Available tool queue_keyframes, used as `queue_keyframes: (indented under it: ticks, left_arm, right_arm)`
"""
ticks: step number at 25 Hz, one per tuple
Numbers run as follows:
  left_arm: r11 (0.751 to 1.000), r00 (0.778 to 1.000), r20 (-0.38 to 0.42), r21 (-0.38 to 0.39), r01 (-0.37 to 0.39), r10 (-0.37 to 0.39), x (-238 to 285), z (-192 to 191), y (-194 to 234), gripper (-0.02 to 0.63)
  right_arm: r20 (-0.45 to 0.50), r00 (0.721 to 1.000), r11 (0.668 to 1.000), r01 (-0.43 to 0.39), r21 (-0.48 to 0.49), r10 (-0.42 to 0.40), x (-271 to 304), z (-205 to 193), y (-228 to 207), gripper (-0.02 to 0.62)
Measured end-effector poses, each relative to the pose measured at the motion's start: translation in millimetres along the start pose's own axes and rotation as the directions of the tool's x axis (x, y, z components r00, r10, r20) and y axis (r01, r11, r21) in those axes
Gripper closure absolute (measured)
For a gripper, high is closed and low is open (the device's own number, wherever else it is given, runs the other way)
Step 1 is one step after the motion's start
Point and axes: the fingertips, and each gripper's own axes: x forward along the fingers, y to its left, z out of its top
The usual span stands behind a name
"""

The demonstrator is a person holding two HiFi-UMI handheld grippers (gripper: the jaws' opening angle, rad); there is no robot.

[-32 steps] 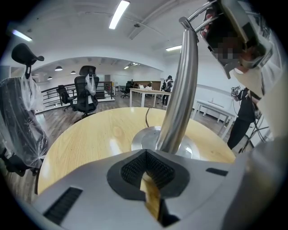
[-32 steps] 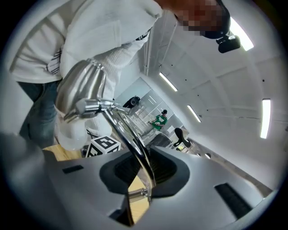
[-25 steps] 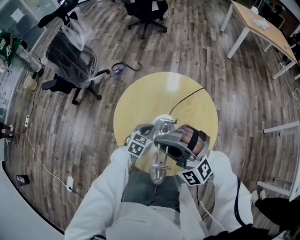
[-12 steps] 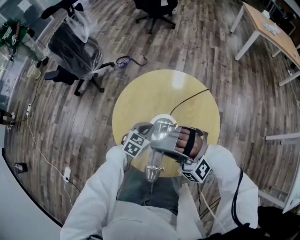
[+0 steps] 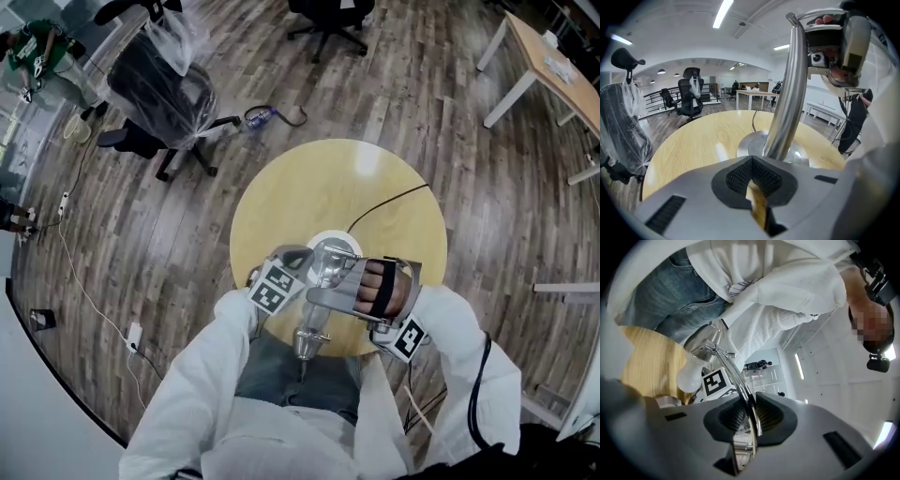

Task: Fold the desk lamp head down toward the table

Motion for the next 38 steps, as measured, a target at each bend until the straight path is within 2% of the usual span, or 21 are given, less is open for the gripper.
queue_keyframes:
  ticks: [4,8,17,23,25,32,38]
  left_arm:
    - [1.0,1.0,-0.002,0.006,0.0,0.001,1,-1,-1,0.604]
    - [1.0,1.0,0.006,0.01,0.007,-0.007,0,-2,-3,0.604]
    - [1.0,1.0,0.028,0.002,-0.008,0.008,1,-2,-3,0.604]
    - [1.0,0.998,0.058,-0.002,-0.014,0.014,0,-3,-3,0.604]
    - [1.0,0.998,0.065,-0.001,-0.016,0.016,-1,-3,-2,0.604]
    - [0.999,0.999,0.037,-0.002,-0.037,0.037,-4,-4,-3,0.604]
    - [0.998,0.998,0.036,-0.041,-0.041,0.043,-6,-2,-4,0.604]
  right_arm:
    - [-0.011,1.0,0.995,0.002,-0.1,-0.003,0,0,10,0.538]
    - [-0.028,0.999,0.971,0.012,-0.239,-0.02,1,-3,23,0.538]
    - [-0.034,0.997,0.947,0.059,-0.316,-0.073,2,-5,28,0.538]
    - [-0.058,0.988,0.892,0.104,-0.44,-0.144,5,-6,29,0.548]
    - [-0.068,0.985,0.883,0.111,-0.456,-0.159,5,-7,29,0.549]
    - [-0.154,0.977,0.906,0.07,-0.418,-0.147,6,-5,29,0.548]
    - [-0.218,0.965,0.861,0.017,-0.508,-0.148,7,-6,29,0.551]
